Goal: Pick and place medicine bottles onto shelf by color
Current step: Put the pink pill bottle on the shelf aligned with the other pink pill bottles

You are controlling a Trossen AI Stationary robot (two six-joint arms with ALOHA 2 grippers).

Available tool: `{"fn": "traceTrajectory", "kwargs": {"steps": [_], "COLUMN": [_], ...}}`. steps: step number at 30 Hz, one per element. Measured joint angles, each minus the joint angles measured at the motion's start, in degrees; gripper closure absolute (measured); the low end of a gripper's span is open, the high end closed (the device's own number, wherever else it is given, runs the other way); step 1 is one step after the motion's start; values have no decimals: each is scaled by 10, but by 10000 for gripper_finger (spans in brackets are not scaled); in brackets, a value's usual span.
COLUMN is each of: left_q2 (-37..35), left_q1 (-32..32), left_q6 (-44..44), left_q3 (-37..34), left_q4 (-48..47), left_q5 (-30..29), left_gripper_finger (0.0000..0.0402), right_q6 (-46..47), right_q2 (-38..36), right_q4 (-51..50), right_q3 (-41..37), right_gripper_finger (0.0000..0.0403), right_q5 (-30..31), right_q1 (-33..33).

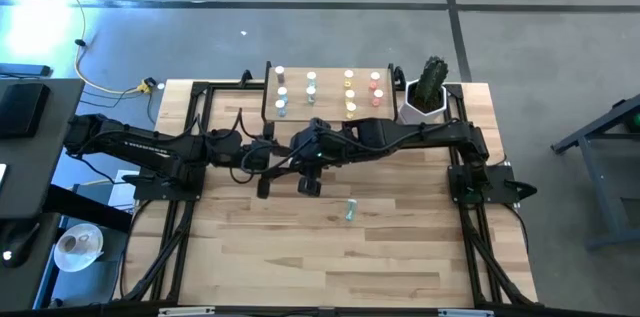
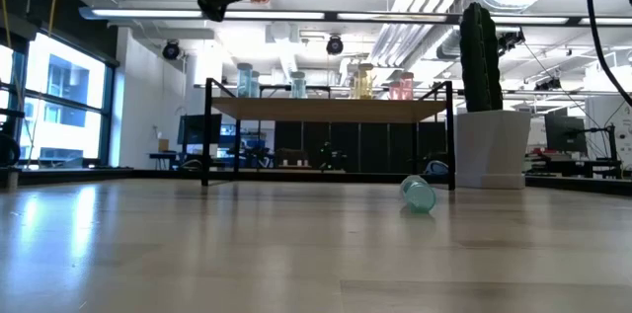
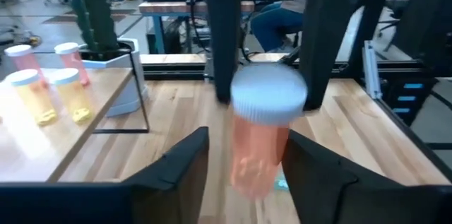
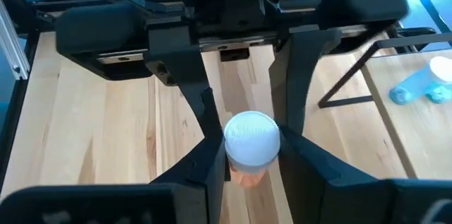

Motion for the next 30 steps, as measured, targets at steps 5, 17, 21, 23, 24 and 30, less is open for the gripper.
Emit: {"fn": "traceTrajectory", "kwargs": {"steps": [5,17,21,23,24,30], "left_q2": [0,0,0,0,0,0], "left_q1": [0,0,0,0,0,0], "left_q6": [1,1,1,1,1,1], "left_q3": [0,0,0,0,0,0], "left_q4": [0,-6,-7,-7,-7,-5], "left_q5": [-27,-27,-27,-27,-27,-27], "left_gripper_finger": [212,209,210,211,210,210], "right_q6": [1,19,94,150,179,311], "right_q2": [-31,-138,-148,-149,-150,-177], "right_q4": [-16,-111,-214,-262,-283,-330], "right_q3": [0,0,-6,-25,-39,-160], "right_gripper_finger": [306,306,306,304,303,301], "right_q5": [27,250,337,374,386,390], "right_q1": [1,39,58,64,66,66]}}
